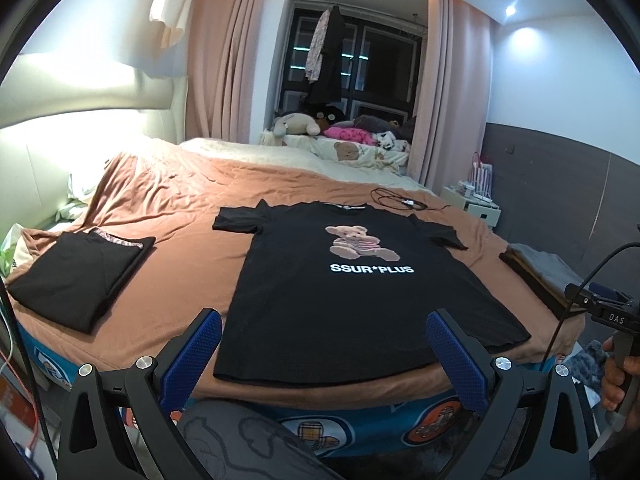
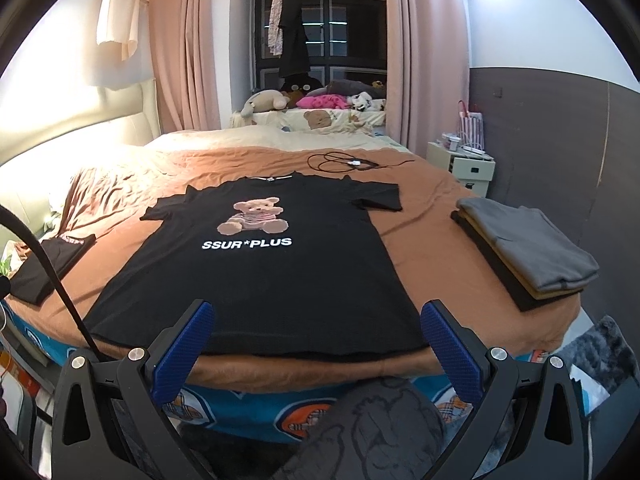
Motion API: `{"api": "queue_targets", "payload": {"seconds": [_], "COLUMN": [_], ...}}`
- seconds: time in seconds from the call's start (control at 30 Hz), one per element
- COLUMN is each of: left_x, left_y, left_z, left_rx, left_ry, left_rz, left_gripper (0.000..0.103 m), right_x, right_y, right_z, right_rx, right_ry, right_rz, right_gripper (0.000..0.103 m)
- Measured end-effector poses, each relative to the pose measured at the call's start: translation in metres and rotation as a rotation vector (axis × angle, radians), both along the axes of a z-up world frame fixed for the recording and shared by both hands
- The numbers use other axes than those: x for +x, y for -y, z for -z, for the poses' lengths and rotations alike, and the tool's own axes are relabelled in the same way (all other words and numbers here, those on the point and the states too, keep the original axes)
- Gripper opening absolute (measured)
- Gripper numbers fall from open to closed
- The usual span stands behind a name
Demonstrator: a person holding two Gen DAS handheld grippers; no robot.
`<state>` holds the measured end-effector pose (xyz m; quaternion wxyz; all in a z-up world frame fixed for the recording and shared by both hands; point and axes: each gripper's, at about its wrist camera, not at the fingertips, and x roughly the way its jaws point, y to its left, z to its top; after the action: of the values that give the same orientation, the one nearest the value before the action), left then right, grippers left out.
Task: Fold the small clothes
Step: 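Move the left tool down to the sleeve of the black teddy-bear T-shirt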
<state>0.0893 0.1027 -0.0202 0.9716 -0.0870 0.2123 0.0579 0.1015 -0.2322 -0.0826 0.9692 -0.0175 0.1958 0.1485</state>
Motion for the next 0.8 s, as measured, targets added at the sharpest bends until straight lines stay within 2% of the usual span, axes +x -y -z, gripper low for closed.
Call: {"api": "queue_targets", "payload": {"seconds": [0.27,0.47,0.8], "left_x": [0.031,0.062,0.108], "left_y": [-0.025,-0.046,-0.064], "left_z": [0.003,0.005,0.008], "left_rx": [-0.017,-0.032,-0.033], "left_ry": [-0.042,-0.056,-0.137], "left_rz": [-0.014,0.019,0.014], "left_gripper": [0.103,0.103,0.103], "right_x": [0.037,0.065,0.122], "right_y": [-0.022,-0.036,-0.066], "right_z": [-0.011,-0.022,-0.029], "right_rx": [-0.012,-0.049,-0.038], "right_ry": [-0.024,-0.051,-0.1], "right_rz": [-0.036,-0.024,-0.129], "right_gripper": [0.103,0.103,0.103]}}
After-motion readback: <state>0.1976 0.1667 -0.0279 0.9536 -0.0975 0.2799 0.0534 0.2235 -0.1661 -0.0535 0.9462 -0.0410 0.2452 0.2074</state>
